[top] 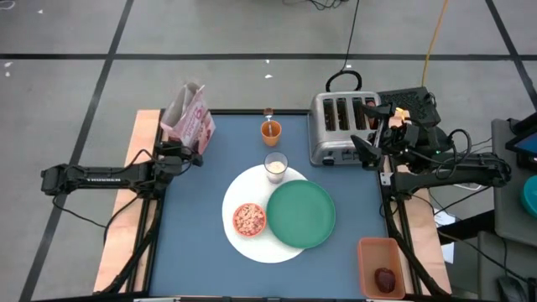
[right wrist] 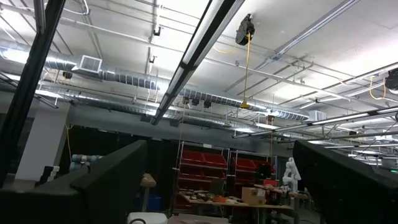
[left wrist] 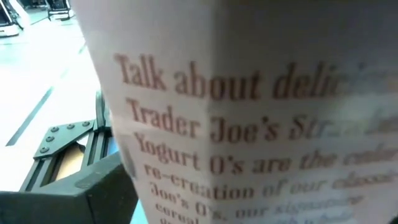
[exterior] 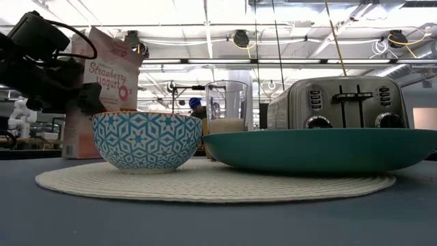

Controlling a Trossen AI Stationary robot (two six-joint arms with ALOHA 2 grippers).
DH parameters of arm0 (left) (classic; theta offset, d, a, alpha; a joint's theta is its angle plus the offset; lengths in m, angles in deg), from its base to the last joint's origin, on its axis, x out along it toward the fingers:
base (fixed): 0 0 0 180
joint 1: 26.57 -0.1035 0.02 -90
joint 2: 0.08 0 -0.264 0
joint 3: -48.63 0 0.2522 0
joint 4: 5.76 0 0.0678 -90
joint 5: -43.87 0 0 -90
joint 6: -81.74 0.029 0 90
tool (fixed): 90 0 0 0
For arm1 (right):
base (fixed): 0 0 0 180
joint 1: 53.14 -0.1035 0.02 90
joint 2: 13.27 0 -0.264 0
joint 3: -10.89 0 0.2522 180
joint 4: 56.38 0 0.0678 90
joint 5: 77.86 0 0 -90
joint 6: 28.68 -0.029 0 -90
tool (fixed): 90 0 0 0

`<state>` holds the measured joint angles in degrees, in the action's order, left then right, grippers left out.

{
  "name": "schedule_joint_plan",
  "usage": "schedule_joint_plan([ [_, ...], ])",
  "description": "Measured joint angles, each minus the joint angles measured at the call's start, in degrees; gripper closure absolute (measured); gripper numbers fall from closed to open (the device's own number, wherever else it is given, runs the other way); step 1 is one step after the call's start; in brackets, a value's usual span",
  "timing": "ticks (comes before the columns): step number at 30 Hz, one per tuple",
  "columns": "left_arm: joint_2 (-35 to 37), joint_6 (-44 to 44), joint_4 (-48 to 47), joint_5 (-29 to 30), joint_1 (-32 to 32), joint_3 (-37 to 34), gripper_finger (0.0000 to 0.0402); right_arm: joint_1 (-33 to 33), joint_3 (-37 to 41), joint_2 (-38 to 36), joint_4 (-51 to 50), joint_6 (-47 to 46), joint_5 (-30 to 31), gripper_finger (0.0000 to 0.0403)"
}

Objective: Arrange a breakfast setting
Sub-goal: Pour the cereal into the orange bowl

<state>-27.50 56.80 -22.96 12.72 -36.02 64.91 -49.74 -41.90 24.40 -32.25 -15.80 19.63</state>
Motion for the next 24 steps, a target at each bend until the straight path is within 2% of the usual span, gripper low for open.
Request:
schedule_joint_plan([
  [15,0.02,-1.06,-1.16,0.0,0.0,0.41,0.0009,0.0,0.0,0.0,0.0,0.02,0.0,0.0007],
  [18,0.04,-4.49,-9.16,-0.03,0.0,3.66,0.0009,0.0,0.0,0.0,0.0,0.02,0.0,0.0007],
  [21,0.04,-10.96,-22.85,-0.97,0.0,8.56,0.0009,0.0,0.0,0.0,-0.02,0.02,0.0,0.0007],
  [24,0.04,-18.1,-35.82,-4.52,0.0,13.2,0.0009,0.0,0.0,0.0,-0.02,0.02,0.0,0.0007],
])
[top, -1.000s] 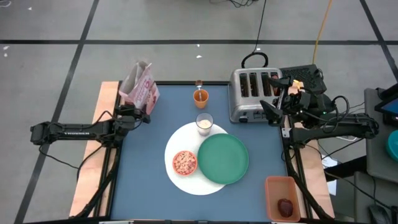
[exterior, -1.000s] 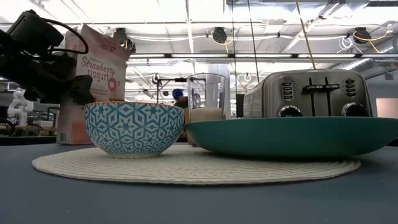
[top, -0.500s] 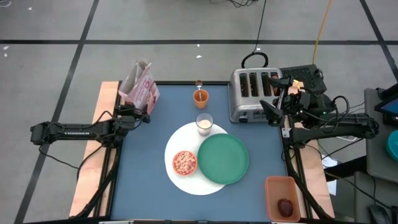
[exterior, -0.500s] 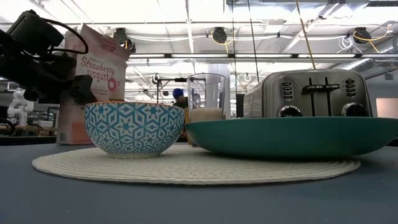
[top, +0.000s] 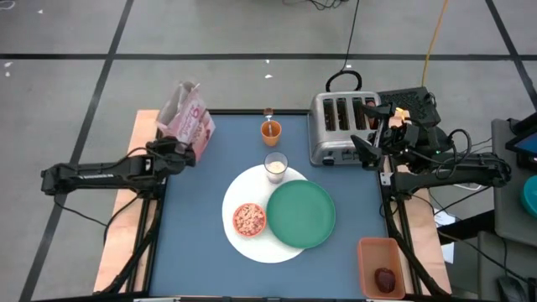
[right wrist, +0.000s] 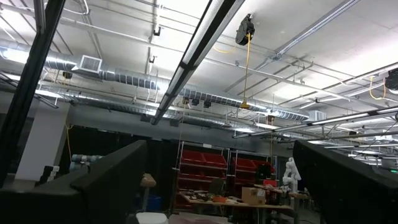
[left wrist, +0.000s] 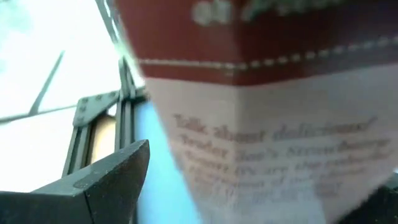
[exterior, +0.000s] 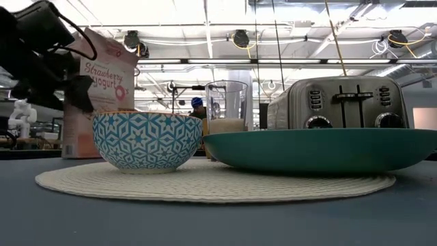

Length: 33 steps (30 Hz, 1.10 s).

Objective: Arrange a breakfast setting
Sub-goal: Pour the cereal into the orange bowl

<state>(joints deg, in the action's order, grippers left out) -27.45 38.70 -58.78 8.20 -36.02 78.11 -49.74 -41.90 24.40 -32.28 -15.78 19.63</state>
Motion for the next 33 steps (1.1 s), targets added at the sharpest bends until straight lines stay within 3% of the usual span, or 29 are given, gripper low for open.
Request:
schedule_joint_plan([
  [3,0.01,-5.28,-6.15,-2.02,0.16,2.15,0.0009,0.0,0.0,0.0,0.0,0.0,0.0,0.0007],
  [19,0.0,-13.74,-7.72,-6.15,1.79,2.28,0.0009,0.0,0.0,0.0,0.0,0.0,-0.02,0.0007],
  [33,0.0,-20.68,-7.75,-13.82,1.83,2.28,0.0009,0.0,0.0,0.0,-0.02,0.0,-0.02,0.0007],
])
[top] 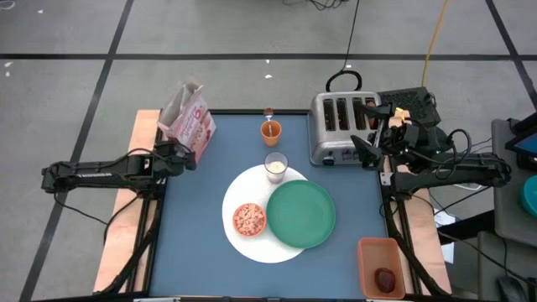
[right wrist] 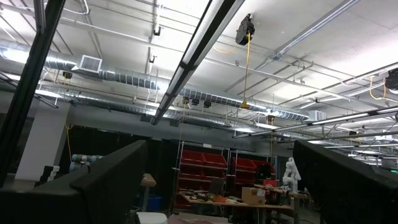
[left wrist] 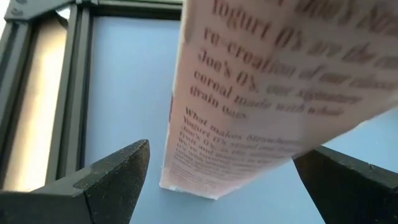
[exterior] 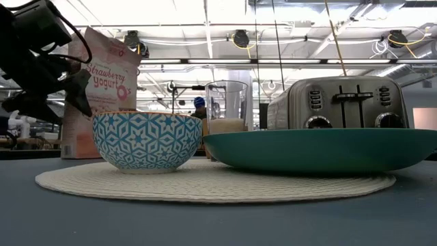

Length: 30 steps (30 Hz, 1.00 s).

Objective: Arrange a breakfast setting
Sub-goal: Pour the cereal into the orange bowl, then put the brown toasted bagel on the green plate

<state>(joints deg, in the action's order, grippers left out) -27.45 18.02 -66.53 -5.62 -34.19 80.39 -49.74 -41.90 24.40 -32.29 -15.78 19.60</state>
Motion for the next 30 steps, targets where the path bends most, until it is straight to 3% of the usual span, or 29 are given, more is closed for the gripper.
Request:
schedule_joint_plan([
  [14,0.0,-6.95,-2.96,-9.48,-0.01,0.02,0.0009,0.0,0.0,0.0,0.02,0.0,0.0,0.0007],
  [24,0.0,-6.14,-2.92,-15.73,0.27,0.02,0.0009,0.0,0.0,0.0,0.0,0.0,0.0,0.0007],
  [30,0.0,-5.49,-2.71,-17.17,4.02,0.02,0.0009,0.0,0.0,0.0,0.0,0.0,0.0,0.0007],
])
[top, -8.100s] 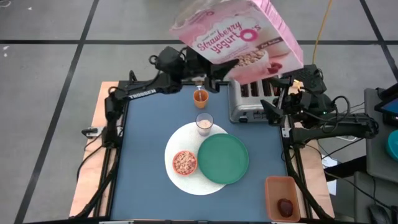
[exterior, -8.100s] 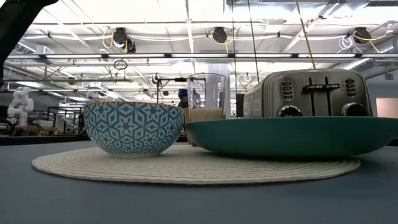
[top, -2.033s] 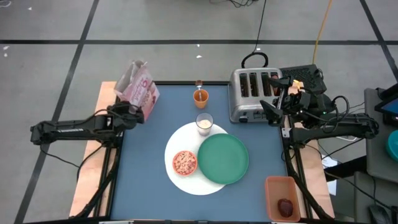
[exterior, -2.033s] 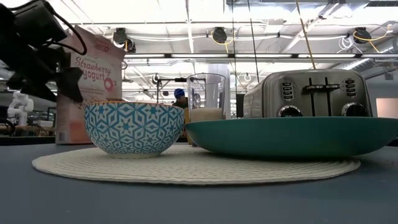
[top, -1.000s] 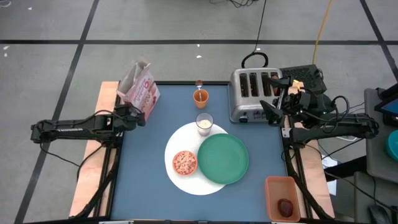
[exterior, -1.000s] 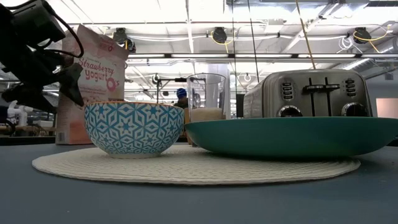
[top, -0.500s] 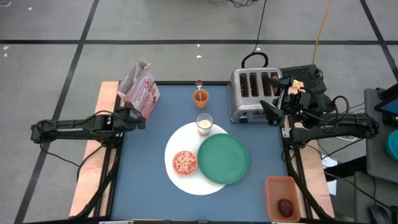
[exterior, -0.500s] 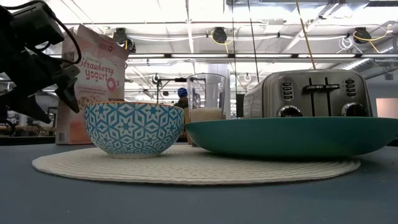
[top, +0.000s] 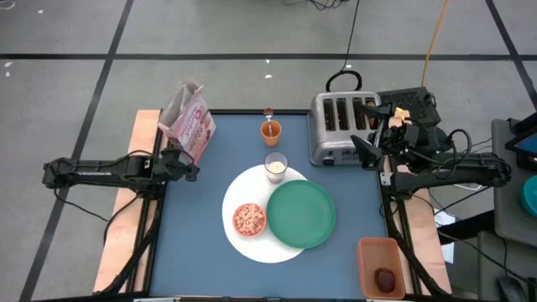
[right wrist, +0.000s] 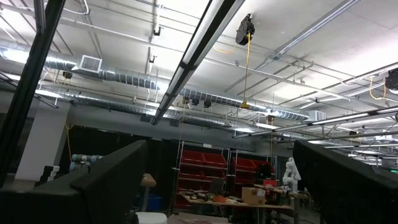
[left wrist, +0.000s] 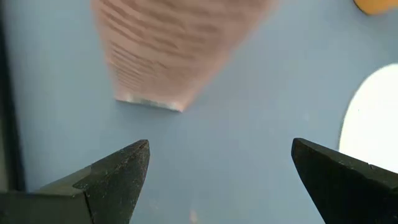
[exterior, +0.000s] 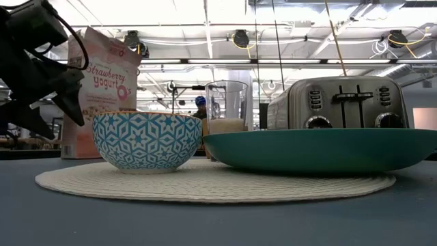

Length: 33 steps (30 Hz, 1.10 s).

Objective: Arrange a breakfast setting
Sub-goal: Put the brown toasted bagel on the green plate

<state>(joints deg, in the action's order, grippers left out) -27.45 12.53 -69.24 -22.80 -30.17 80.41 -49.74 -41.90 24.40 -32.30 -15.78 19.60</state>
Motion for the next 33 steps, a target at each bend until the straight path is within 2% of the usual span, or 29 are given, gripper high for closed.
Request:
schedule_joint_plan([
  [7,0.0,-1.91,0.74,-0.38,6.99,0.02,0.0009,0.01,0.0,0.0,0.0,0.0,0.0,0.0007],
  [10,0.0,0.13,3.89,-0.38,9.88,0.02,0.0009,0.01,0.0,0.0,0.0,0.0,0.0,0.0007],
  [14,0.0,11.04,12.01,0.31,13.3,0.02,0.0009,0.01,0.0,0.0,0.0,0.0,0.0,0.0007],
  [19,0.0,29.46,22.07,5.74,15.72,0.02,0.0009,0.0,0.0,0.0,0.0,-0.07,0.0,0.0007],
  [27,0.02,57.04,44.36,6.17,16.09,-0.76,0.0009,-0.02,0.0,0.0,-0.02,-0.2,0.0,0.0007],
  [30,0.02,63.88,52.42,4.77,16.08,-2.74,0.0009,0.0,0.0,0.0,-0.02,-0.2,0.0,0.0007],
  [33,0.02,66.01,55.04,3.76,15.62,-4.07,0.0009,0.01,0.0,0.0,0.0,-0.2,0.0,0.0007],
])
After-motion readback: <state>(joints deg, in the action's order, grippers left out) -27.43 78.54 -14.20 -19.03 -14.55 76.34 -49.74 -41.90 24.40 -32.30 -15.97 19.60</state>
